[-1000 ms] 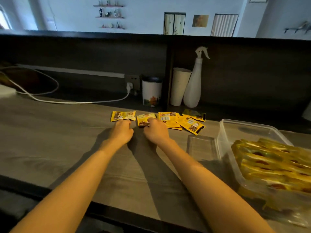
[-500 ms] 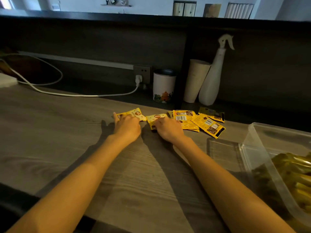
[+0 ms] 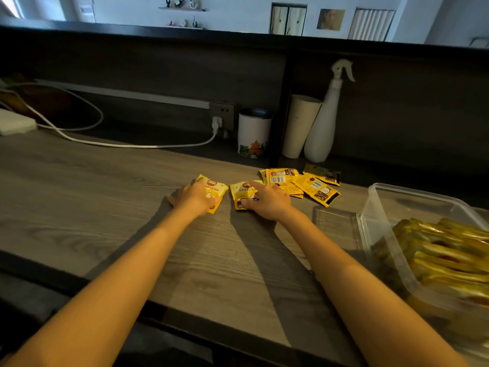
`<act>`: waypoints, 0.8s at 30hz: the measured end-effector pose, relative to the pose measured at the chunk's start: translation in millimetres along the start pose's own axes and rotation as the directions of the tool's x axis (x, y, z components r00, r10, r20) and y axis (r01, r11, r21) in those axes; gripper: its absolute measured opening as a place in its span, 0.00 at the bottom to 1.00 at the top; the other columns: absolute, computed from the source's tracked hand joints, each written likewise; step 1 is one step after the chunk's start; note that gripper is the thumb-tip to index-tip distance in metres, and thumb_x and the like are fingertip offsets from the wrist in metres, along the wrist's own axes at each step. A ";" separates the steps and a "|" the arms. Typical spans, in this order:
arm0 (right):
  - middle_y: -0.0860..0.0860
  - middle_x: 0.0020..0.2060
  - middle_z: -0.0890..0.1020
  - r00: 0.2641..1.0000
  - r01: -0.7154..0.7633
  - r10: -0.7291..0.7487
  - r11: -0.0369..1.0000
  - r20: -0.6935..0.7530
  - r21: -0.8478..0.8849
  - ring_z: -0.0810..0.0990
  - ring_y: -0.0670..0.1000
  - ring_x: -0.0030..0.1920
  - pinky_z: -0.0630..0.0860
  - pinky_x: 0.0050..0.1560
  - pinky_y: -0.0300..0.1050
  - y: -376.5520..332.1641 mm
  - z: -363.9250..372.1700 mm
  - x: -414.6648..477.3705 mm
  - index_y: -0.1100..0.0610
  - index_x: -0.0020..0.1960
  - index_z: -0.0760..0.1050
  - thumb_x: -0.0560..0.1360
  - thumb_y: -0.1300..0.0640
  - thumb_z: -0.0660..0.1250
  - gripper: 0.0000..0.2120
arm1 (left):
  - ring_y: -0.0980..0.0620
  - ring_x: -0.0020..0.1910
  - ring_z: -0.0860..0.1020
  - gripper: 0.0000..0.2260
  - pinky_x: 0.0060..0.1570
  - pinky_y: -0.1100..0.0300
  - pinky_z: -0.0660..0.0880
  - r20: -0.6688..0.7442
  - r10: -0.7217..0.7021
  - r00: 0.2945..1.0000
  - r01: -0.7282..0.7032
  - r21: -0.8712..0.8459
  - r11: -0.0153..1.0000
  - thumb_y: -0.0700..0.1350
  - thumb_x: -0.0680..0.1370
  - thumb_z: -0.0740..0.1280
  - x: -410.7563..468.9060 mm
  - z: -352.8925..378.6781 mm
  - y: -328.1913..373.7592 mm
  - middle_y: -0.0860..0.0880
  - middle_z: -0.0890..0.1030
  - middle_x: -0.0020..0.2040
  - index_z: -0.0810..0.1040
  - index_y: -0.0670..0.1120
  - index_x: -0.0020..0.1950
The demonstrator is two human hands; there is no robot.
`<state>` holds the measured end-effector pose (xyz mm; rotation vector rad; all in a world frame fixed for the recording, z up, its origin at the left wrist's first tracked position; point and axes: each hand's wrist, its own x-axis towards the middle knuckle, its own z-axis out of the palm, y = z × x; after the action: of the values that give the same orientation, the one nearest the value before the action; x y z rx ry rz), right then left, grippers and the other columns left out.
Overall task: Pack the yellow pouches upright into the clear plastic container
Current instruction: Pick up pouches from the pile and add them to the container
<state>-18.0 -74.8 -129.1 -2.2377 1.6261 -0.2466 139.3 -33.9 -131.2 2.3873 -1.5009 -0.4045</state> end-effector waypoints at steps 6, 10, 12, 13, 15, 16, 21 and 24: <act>0.56 0.67 0.70 0.990 -0.110 0.133 0.948 -0.056 0.300 0.67 0.59 0.69 0.67 0.68 0.56 -3.7 -9.1 -6.4 0.56 0.74 0.54 0.67 0.57 0.76 0.43 | 0.40 0.70 0.66 0.43 0.67 0.46 0.66 -0.051 -0.035 0.998 0.021 -0.256 0.967 0.35 0.68 0.74 -10.4 -10.8 5.7 0.41 0.66 0.71 0.51 0.45 0.76; 0.51 0.39 0.74 0.987 -0.128 0.161 0.864 -0.026 0.487 0.73 0.52 0.49 0.75 0.50 0.48 -7.4 -16.6 -23.9 0.61 0.51 0.73 0.71 0.68 0.69 0.10 | 0.43 0.55 0.78 0.18 0.54 0.51 0.75 0.007 0.027 1.000 -0.021 -0.451 0.893 0.34 0.69 0.71 -23.0 -11.1 5.6 0.41 0.78 0.56 0.75 0.46 0.57; 0.50 0.33 0.72 0.991 -0.087 0.128 0.837 -0.039 0.541 0.72 0.51 0.45 0.71 0.38 0.43 -8.7 -19.7 -35.3 0.57 0.35 0.70 0.71 0.67 0.68 0.11 | 0.43 0.48 0.79 0.04 0.49 0.51 0.76 -0.022 0.066 0.998 -0.068 -0.524 0.849 0.40 0.72 0.68 -34.8 -9.6 5.5 0.43 0.79 0.46 0.75 0.48 0.41; 0.51 0.33 0.73 0.993 -0.068 0.111 0.818 -0.040 0.571 0.73 0.51 0.45 0.70 0.37 0.42 -8.4 -20.0 -39.7 0.57 0.33 0.69 0.72 0.64 0.68 0.12 | 0.41 0.48 0.80 0.04 0.48 0.50 0.76 -0.057 0.080 0.995 -0.098 -0.542 0.835 0.42 0.74 0.67 -38.8 -7.9 4.7 0.42 0.79 0.44 0.75 0.46 0.39; 0.55 0.38 0.79 0.994 -0.032 0.089 0.781 -0.061 0.623 0.77 0.52 0.45 0.75 0.45 0.47 -7.4 -20.7 -48.9 0.59 0.36 0.72 0.73 0.58 0.69 0.10 | 0.38 0.50 0.80 0.04 0.48 0.48 0.76 -0.119 0.099 0.988 -0.149 -0.559 0.815 0.43 0.75 0.66 -47.2 -5.8 4.0 0.40 0.80 0.44 0.77 0.44 0.43; 0.57 0.42 0.82 0.993 -0.018 0.087 0.766 -0.076 0.643 0.80 0.55 0.46 0.78 0.52 0.52 -6.7 -21.4 -54.1 0.61 0.38 0.75 0.74 0.56 0.69 0.10 | 0.39 0.50 0.80 0.03 0.49 0.48 0.76 -0.133 0.099 0.986 -0.158 -0.574 0.804 0.43 0.75 0.66 -51.6 -5.8 4.0 0.41 0.80 0.44 0.78 0.45 0.43; 0.65 0.49 0.82 0.947 0.084 0.145 0.749 -0.286 0.657 0.81 0.62 0.51 0.78 0.54 0.54 1.8 -26.5 -82.1 0.69 0.50 0.79 0.74 0.53 0.68 0.17 | 0.46 0.42 0.76 0.11 0.43 0.53 0.73 -0.229 0.014 0.973 -0.178 -0.715 0.676 0.43 0.76 0.66 -65.9 -10.8 8.6 0.48 0.75 0.34 0.71 0.49 0.34; 0.63 0.46 0.83 0.900 0.124 0.189 0.754 -0.394 0.646 0.81 0.59 0.47 0.77 0.52 0.54 9.6 -31.1 -97.3 0.69 0.49 0.79 0.75 0.56 0.67 0.14 | 0.47 0.43 0.75 0.11 0.40 0.53 0.73 -0.296 -0.002 0.955 -0.242 -0.784 0.572 0.40 0.78 0.62 -79.1 -10.5 14.8 0.46 0.75 0.39 0.67 0.51 0.37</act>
<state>-68.5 8.7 -97.4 -1.6521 1.4430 -1.1987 98.1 32.6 -109.4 1.4989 -1.0015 -0.5622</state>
